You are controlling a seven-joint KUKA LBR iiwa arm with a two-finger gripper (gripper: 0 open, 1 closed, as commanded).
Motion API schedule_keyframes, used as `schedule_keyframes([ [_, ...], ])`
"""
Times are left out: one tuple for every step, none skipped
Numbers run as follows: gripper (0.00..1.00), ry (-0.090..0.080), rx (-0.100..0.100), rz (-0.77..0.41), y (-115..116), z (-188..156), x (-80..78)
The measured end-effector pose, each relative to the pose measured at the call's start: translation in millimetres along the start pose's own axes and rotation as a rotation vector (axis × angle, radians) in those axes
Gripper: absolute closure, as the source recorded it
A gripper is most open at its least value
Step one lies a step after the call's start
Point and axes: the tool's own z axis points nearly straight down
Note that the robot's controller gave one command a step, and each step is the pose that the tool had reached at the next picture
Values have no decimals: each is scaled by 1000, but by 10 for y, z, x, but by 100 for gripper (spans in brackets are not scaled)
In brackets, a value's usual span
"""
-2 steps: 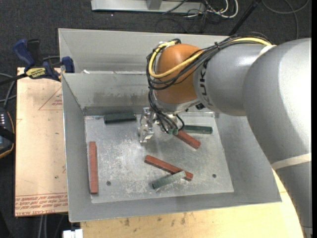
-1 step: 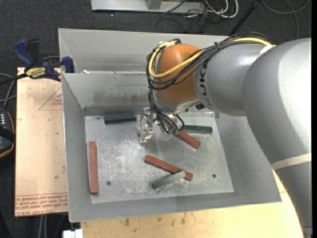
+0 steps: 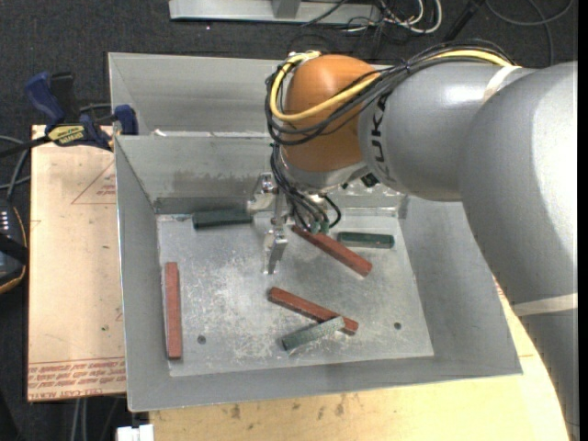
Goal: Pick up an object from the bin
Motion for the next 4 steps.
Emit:
schedule_keyframes([
  [0,0,0,1,-3,2,1],
  [0,-1,-2,-49,-119,12,85],
  [100,4,0,-308,-232,162,1023],
  [0,4,-1,-308,-233,161,1022],
])
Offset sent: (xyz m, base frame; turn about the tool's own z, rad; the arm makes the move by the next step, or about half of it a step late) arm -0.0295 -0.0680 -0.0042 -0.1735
